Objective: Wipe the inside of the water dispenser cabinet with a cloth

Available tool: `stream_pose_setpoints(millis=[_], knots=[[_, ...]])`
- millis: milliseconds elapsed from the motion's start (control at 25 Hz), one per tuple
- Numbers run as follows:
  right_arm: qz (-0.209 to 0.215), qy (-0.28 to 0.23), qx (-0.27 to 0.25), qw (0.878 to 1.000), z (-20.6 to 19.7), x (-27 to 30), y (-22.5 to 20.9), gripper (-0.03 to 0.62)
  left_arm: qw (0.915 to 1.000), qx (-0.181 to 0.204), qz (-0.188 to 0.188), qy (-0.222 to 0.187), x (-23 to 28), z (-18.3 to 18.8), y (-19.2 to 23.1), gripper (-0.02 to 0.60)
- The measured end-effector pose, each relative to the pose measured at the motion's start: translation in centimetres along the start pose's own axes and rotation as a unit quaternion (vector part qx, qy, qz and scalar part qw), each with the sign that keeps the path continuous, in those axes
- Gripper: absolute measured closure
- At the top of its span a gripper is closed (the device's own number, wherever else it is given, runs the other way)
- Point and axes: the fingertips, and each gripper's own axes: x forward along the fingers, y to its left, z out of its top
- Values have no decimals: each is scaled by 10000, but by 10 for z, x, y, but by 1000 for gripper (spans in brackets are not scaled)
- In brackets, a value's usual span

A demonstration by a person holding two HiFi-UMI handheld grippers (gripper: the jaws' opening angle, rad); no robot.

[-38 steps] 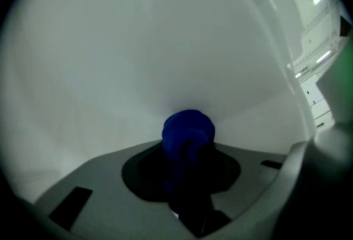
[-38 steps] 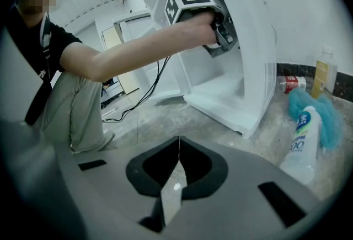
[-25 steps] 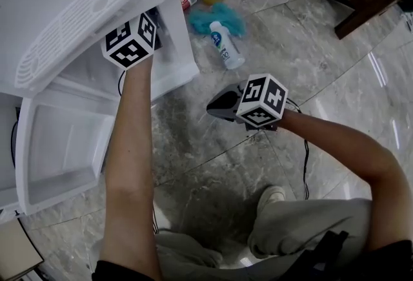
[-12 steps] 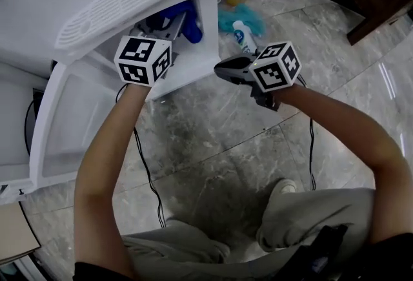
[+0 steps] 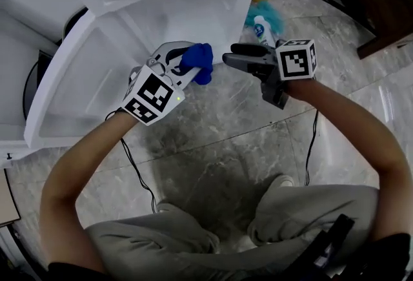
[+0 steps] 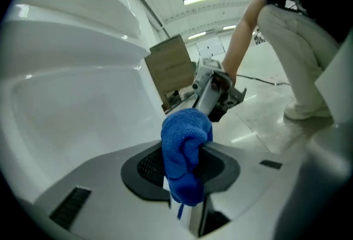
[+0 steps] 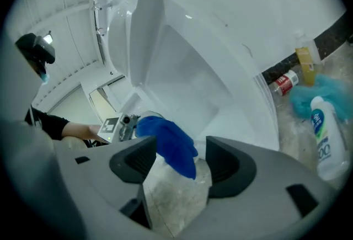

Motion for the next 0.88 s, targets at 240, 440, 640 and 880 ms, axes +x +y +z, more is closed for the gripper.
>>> stream_pose_setpoints(millis=[240,440,640,880], knots=[[583,-36,62,9983,6,30,45,281,9942,854,185,623,-3,-16,-2,480],[568,93,49,9983,2,51,54,266,9898,1186,331,720,-2,-13,-4,480],[478,306,43,9984,-7,54,50,267,9855,1499,321,727,6,-8,-13,480],[363,480,-158,9981,-9,47,41,435,9881,1354,206,699,13,-13,-19,419]])
